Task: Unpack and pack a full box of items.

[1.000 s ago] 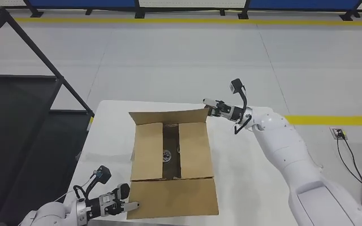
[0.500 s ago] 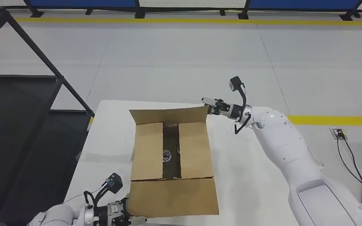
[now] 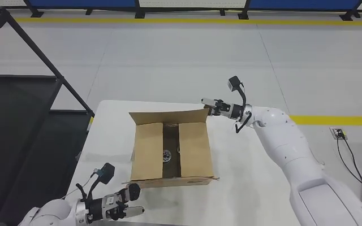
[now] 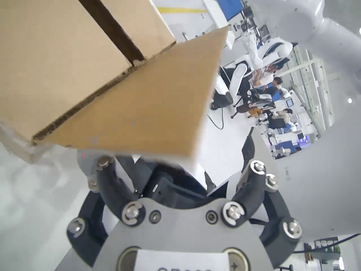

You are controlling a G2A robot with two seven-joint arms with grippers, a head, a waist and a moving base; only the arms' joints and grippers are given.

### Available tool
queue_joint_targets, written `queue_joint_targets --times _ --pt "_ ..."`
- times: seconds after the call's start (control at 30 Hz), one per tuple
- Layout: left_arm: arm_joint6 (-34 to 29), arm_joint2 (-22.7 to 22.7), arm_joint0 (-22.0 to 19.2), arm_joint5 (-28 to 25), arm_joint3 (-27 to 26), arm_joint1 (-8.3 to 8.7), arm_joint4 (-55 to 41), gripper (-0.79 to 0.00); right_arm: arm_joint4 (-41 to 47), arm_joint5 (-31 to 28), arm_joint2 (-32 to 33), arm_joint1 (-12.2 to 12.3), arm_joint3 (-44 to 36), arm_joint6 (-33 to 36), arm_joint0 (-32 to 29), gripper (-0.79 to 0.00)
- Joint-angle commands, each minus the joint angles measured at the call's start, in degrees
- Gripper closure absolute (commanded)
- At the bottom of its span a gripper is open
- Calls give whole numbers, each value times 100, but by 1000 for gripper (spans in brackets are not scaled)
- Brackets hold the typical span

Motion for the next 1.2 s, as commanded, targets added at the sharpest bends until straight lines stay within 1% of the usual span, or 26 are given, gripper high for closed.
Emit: queue_joint_targets --times 0.0,0.03,0.1,0.17,0.3,0.43,0.5,0.6,0.73,0.8,0.9,1.03,1.17 --pt "544 34 -66 535 -85 -24 296 -785 72 248 43 5 28 32 30 -785" --pt "744 80 -120 777 -139 -35 486 -785 78 393 49 1 17 4 46 -785" --pt "1221 207 -216 1196 -220 -65 947 -785 122 666 53 -17 -57 164 56 -785" --pt "1523 398 -295 1462 -292 -95 1137 -785 101 728 52 -25 -103 155 76 -785" --pt "1753 637 -480 1737 -317 -128 1252 -785 101 728 52 -25 -103 155 76 -785" --pt "2007 776 -633 1955 -327 -156 1396 -785 101 728 52 -25 -103 155 76 -785" --pt "2148 836 -692 2077 -336 -168 1558 -785 38 781 33 -23 -289 66 -15 -785" --pt "2389 951 -732 2243 -357 -190 1804 -785 -98 1175 18 22 -694 139 -150 -785" --pt "2566 1101 -795 2327 -312 -219 1926 -785 -219 2107 24 100 -1176 390 -280 -785" --pt "2588 1153 -845 2361 -267 -230 1934 -785 -294 2626 41 155 -1388 561 -327 -785" --pt "2552 1220 -935 2383 -209 -242 1945 -785 -329 3245 96 238 -1751 838 -463 -785" --pt "2550 1304 -1049 2410 -128 -260 1967 -785 -426 3703 221 366 -2208 895 -722 -785" --pt "2573 1400 -1161 2464 -47 -281 2002 -785 -563 3968 328 482 -2704 871 -1045 -785"
